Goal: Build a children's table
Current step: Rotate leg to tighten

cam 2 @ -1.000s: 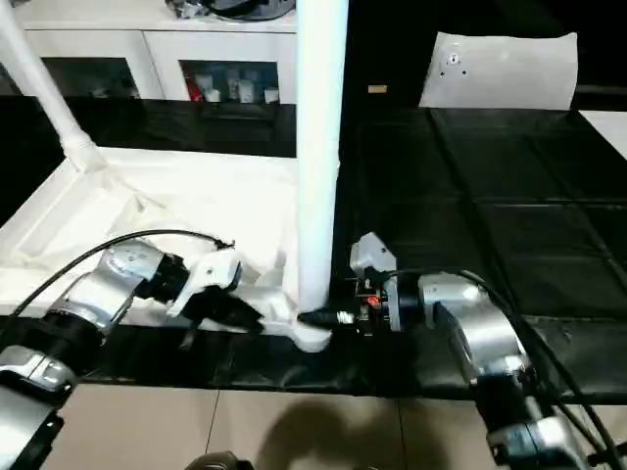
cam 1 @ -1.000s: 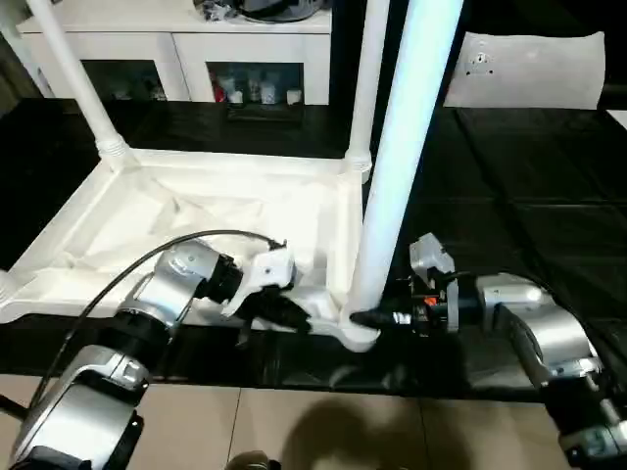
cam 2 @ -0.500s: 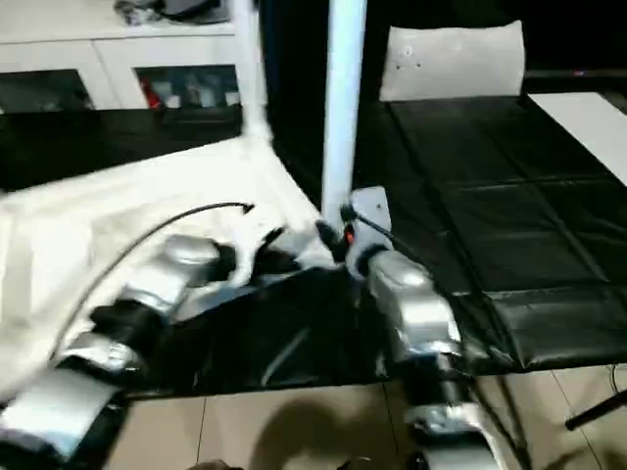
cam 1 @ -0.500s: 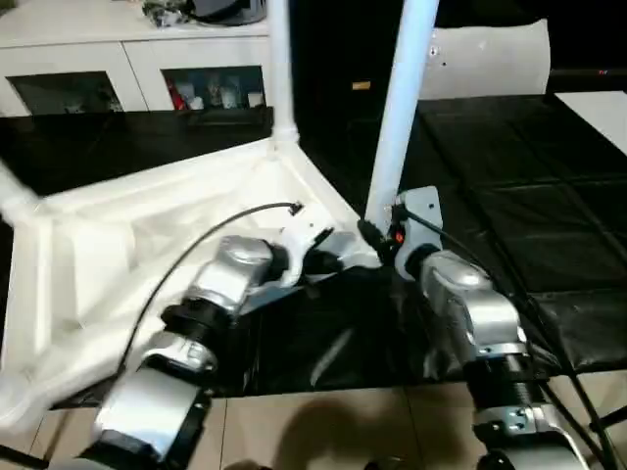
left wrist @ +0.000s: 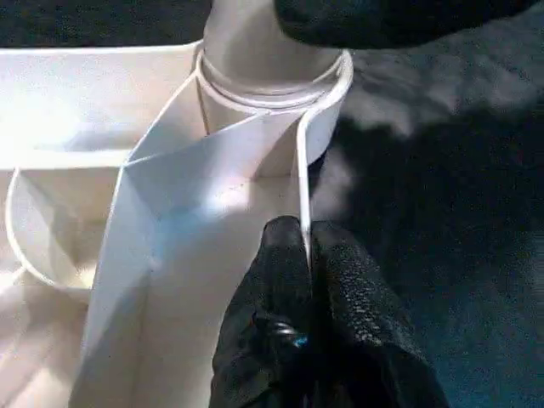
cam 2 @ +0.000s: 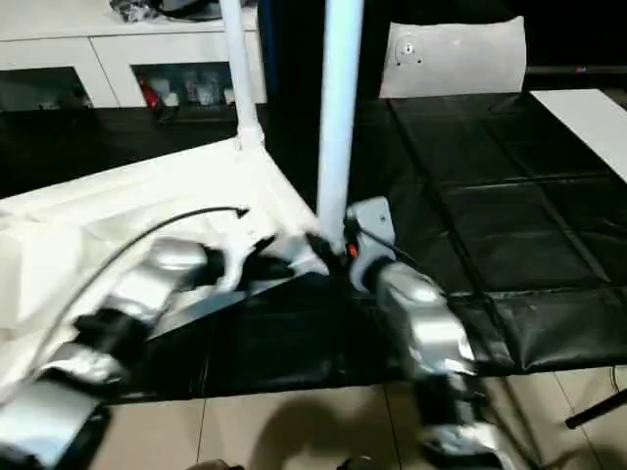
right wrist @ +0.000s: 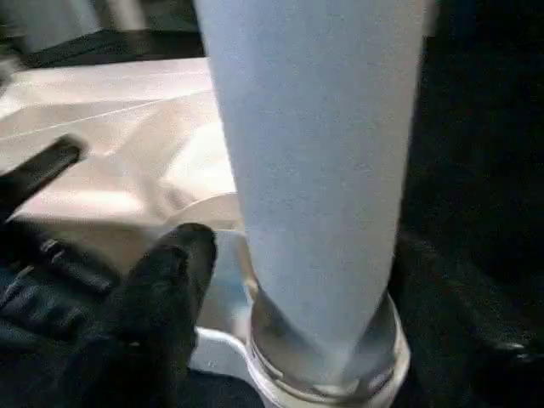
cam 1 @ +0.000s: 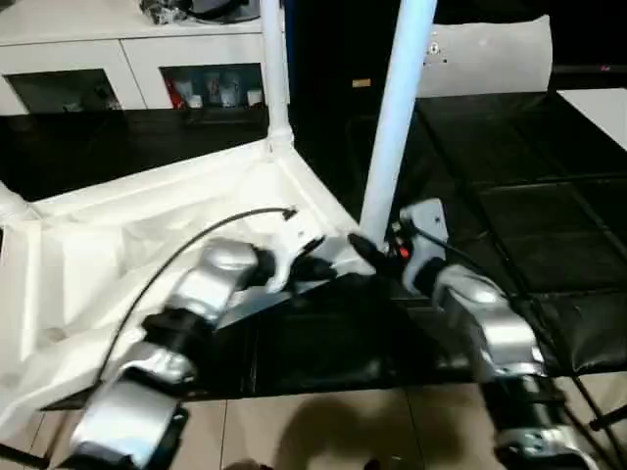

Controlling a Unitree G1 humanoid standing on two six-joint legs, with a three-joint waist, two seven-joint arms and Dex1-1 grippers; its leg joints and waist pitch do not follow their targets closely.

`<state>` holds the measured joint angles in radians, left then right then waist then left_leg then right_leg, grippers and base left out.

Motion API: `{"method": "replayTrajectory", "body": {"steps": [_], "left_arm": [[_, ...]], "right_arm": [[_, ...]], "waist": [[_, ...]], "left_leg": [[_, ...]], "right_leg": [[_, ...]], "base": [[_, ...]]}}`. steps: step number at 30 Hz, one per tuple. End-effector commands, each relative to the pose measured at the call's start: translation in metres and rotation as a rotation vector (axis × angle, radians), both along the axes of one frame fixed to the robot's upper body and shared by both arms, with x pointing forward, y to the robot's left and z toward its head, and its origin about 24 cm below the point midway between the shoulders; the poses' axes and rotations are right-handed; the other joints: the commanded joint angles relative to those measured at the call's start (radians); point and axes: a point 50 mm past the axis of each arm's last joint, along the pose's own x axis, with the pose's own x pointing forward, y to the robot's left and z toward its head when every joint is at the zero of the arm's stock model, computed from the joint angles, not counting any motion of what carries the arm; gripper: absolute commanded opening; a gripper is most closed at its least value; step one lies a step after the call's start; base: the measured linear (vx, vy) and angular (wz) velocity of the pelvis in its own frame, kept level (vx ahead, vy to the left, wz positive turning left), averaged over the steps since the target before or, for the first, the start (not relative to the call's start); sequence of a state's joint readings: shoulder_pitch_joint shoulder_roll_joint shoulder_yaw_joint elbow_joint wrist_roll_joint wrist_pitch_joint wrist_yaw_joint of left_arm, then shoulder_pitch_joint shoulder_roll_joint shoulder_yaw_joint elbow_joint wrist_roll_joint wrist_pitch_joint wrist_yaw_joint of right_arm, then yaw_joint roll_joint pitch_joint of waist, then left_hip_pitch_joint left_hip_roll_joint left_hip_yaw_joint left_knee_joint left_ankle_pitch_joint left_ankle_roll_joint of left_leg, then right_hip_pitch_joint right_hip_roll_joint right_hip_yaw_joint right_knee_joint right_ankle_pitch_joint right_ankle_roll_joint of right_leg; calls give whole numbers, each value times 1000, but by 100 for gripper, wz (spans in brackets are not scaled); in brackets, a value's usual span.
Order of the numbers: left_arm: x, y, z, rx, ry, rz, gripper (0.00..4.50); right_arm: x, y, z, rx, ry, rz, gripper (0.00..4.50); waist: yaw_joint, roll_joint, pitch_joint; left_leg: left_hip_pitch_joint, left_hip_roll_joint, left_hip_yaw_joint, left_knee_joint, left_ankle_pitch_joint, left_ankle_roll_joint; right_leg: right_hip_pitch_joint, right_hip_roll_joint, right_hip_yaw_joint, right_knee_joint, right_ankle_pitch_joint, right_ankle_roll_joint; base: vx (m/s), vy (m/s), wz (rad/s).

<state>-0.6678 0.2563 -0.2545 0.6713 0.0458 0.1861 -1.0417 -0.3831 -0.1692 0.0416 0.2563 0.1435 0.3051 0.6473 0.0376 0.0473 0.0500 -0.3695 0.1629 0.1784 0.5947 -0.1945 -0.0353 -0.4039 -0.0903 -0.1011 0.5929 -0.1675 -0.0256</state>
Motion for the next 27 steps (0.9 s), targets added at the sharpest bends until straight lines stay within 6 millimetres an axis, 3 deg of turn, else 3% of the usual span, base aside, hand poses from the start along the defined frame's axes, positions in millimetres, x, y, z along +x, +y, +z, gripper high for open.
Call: {"method": "replayTrajectory", "body": {"steps": [1,7,8,9,11,12,13,15,18,27], "left_arm": [[-5,-1,5,21,-24,-121,0],[-16,19,1,96,-6,-288,0],[-17,20,1,96,-1,-306,0],[-18,22,1,97,5,-322,0],[-21,25,2,108,19,-372,0],[-22,26,3,116,26,-393,0],[-23,28,3,127,30,-419,0],[-26,29,4,144,31,-464,0],[-28,31,4,155,39,-509,0],[-31,35,4,185,49,-570,0]], "right_arm": [[-5,4,4,1,-22,116,383],[-14,-10,7,-31,-13,348,383],[-15,-11,8,-29,-10,379,383],[-16,-12,8,-30,-8,406,383],[-19,-15,9,-39,2,474,383],[-20,-17,10,-41,6,497,369],[-20,-18,10,-44,11,526,369],[-23,-20,11,-45,27,597,346],[-26,-22,11,-54,50,663,322],[-28,-20,9,-81,79,772,255]], "waist": [[7,-4,-65],[27,-6,-64],[33,-5,-65],[37,-12,-66],[44,-10,-66],[46,-16,-66],[53,-12,-66],[59,-18,-65],[65,-16,-63],[77,-21,-66]], "left_leg": [[5,65,-26,-69,-200,76],[11,71,-24,-72,-217,58],[11,71,-24,-71,-213,61],[9,73,-23,-71,-201,66],[8,73,-22,-69,-189,70],[8,73,-22,-69,-185,72],[9,74,-21,-68,-182,74],[9,74,-21,-69,-191,72],[11,76,-22,-71,-199,63],[10,76,-22,-69,-179,58]], "right_leg": [[63,-77,58,-75,-231,-213],[57,-77,61,-74,-259,-201],[59,-77,60,-72,-251,-204],[59,-77,60,-69,-240,-207],[59,-79,61,-67,-233,-210],[59,-79,60,-67,-233,-210],[57,-80,61,-66,-238,-211],[57,-80,60,-69,-267,-204],[54,-82,61,-72,-313,-190],[53,-83,61,-68,-297,-188]], "base": [[0,0,0],[0,0,0],[0,0,0],[0,0,0],[0,0,0],[0,0,0],[0,0,0],[0,0,0],[0,0,0],[0,0,0]]}}
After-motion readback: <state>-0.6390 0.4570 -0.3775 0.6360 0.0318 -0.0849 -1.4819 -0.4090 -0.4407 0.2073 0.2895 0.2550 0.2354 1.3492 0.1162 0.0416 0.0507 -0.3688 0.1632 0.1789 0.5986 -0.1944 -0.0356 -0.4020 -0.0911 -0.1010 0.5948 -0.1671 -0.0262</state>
